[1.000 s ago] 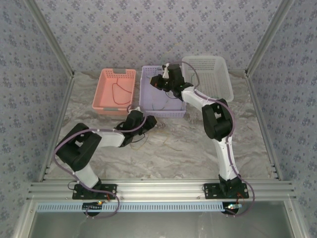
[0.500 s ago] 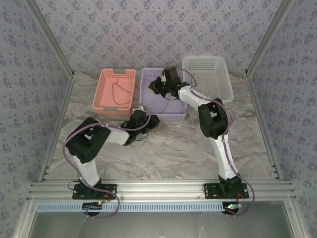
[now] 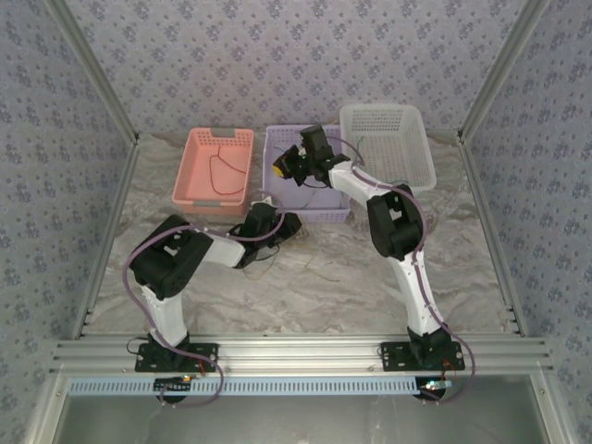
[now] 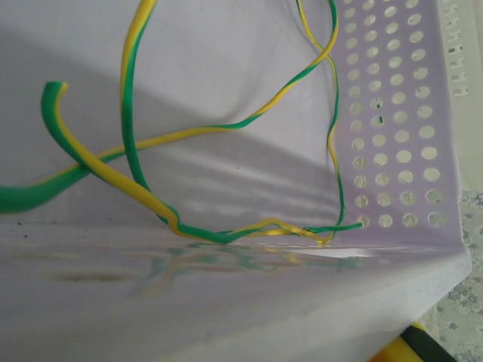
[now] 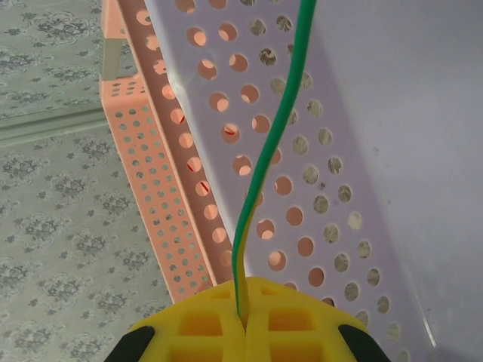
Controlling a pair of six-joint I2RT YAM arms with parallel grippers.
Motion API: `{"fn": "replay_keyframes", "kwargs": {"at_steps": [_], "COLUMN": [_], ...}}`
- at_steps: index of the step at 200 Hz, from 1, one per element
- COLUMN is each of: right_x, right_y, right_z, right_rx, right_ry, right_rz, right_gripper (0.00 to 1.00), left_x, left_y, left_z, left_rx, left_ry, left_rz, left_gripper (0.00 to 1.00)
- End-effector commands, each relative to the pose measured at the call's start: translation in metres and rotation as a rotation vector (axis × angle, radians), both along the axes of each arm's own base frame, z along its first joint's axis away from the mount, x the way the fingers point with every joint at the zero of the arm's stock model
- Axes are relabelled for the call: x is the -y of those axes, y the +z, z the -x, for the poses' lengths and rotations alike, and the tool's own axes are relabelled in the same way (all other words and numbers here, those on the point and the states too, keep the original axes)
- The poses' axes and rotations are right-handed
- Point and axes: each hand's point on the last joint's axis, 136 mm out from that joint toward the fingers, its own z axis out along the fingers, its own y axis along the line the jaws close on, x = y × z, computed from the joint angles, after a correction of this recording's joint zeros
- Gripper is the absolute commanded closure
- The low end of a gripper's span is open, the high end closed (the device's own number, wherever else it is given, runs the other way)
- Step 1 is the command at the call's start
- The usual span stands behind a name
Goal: Untangle the cables
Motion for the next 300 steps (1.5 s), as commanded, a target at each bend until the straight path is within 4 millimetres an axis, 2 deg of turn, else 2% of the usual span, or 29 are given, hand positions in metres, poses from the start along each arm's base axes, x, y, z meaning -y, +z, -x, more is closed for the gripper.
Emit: {"fn": "replay_keyframes", "kwargs": {"at_steps": [1,62,84,107,129,163,179,202,229,249,271,300], "right_x": [-0.010,-0.012,-0.003,0.011,0.017,0.019,0.022,0.021,0.022,0.032,0.049,0.060], "right_y": [-0.018,-0.035,-0.038,-0.053,-0.061,-0.056,-0.051,-0.040,-0.018,-0.007,0.005,0.016], "right_z": [0.012,0.012,0.007,0.001,-0.005,-0.007,-0.008,-0.009,-0.007,-0.002,0.003,0.006], "right_rx": [-0.103,-0.176,-0.174,-0.194,-0.210,-0.196,-0.189,-0.165,-0.114,-0.103,-0.082,-0.061], "right_ry": [-0.030,-0.072,-0.084,-0.101,-0.105,-0.096,-0.095,-0.090,-0.081,-0.104,-0.149,-0.165], "right_rz": [-0.007,-0.072,-0.040,0.020,0.016,0.038,0.063,0.064,0.089,0.145,0.217,0.254], "right_gripper": [1.00,1.00,1.00,1.00,1.00,0.71,0.63,0.57,0.50,0.42,0.24,0.19], "left_x": [0.001,-0.002,-0.002,-0.006,-0.013,-0.017,-0.021,-0.030,-0.047,-0.060,-0.076,-0.093], "left_y": [0.015,0.019,0.023,0.028,0.029,0.043,0.054,0.067,0.081,0.093,0.103,0.114], "left_z": [-0.014,-0.011,-0.010,-0.008,-0.003,0.004,0.007,0.014,0.025,0.031,0.036,0.040], "left_rx": [0.048,0.054,0.059,0.063,0.066,0.080,0.093,0.100,0.116,0.128,0.131,0.135], "left_ry": [0.021,0.020,0.018,0.029,0.035,0.033,0.037,0.047,0.076,0.098,0.120,0.142], "left_rz": [0.037,0.030,0.031,0.031,0.010,0.023,0.020,0.000,-0.026,-0.056,-0.087,-0.100], "left_gripper": [0.74,0.75,0.75,0.75,0.75,0.75,0.75,0.75,0.74,0.74,0.73,0.73]}}
